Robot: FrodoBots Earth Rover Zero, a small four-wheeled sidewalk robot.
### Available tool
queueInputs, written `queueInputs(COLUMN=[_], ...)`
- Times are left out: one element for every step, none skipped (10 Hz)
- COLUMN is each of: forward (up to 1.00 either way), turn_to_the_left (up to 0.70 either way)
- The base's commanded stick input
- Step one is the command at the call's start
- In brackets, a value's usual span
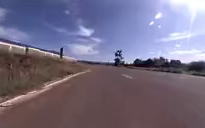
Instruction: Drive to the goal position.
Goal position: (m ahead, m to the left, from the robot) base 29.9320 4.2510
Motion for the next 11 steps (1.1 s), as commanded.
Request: queueInputs(forward=[1.00, 1.00, 1.00, 1.00, 1.00, 1.00, 1.00, 1.00, 1.00, 1.00, 1.00], turn_to_the_left=[0.00, 0.00, 0.00, 0.00, 0.00, 0.00, 0.00, 0.00, 0.00, 0.00, 0.00])
